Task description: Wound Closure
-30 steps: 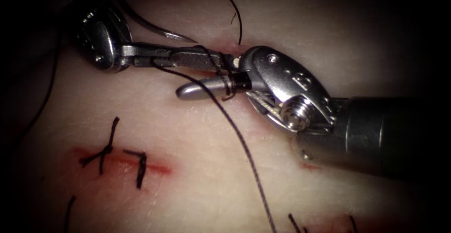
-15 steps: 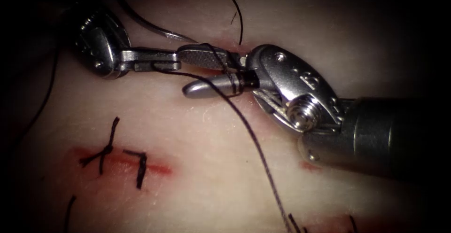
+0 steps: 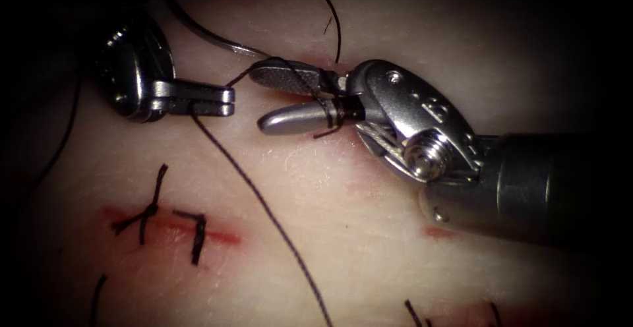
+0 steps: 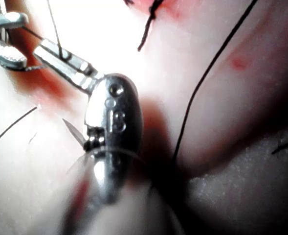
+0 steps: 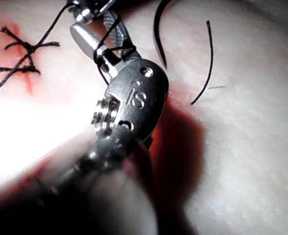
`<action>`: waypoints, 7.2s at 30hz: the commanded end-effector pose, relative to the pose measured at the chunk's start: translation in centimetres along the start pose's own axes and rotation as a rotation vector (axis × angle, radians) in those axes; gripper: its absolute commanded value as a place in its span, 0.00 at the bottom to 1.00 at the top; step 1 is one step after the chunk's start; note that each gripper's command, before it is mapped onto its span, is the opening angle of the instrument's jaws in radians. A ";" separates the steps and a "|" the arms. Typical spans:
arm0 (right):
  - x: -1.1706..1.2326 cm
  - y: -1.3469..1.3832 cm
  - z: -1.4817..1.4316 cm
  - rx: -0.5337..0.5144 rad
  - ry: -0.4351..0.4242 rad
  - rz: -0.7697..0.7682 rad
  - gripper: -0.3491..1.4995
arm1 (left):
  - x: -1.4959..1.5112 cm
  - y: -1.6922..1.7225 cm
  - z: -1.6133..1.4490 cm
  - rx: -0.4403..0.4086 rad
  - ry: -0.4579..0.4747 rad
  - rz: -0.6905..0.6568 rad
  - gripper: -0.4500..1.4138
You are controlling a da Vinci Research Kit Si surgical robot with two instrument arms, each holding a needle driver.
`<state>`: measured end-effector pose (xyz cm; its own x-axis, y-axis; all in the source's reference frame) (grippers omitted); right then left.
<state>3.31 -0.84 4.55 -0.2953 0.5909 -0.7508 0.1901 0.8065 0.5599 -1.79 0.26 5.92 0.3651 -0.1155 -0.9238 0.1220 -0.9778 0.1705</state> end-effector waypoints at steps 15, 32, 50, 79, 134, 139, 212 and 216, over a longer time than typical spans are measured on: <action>-0.08 -0.02 0.24 0.001 0.009 0.017 0.52 | -0.25 -0.07 0.07 0.033 -0.076 0.001 0.00; 0.00 0.09 0.22 -0.136 0.077 0.062 0.83 | -0.52 0.19 0.34 -0.013 -0.203 0.038 0.00; -0.07 0.38 -0.39 -0.440 -0.096 -0.055 0.69 | -0.43 0.19 0.58 0.011 -0.243 0.027 0.00; 0.04 0.61 -0.72 -0.775 -0.274 -0.176 0.65 | -0.49 -0.29 0.57 0.115 -0.410 0.001 0.00; -0.18 -0.20 0.02 -0.964 -0.295 -0.205 0.00 | -0.22 -0.78 0.09 0.205 -0.530 -0.095 0.00; -0.24 -0.30 0.00 -0.980 -0.288 -0.204 0.00 | -0.14 -1.03 -0.06 0.230 -0.554 -0.118 0.00; -0.83 -1.01 0.10 -0.887 -0.485 -0.258 0.00 | -0.47 -3.67 -0.17 0.646 -0.805 0.091 0.03; -0.86 -1.05 0.11 -0.882 -0.492 -0.258 0.00 | -0.44 -3.73 -0.12 0.707 -0.847 0.081 0.00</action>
<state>3.38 -2.22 4.55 0.2282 0.5080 -0.8306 -0.6321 0.7261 0.2705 -2.26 3.93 5.68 -0.4440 0.0078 -0.8960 -0.5328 -0.8063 0.2570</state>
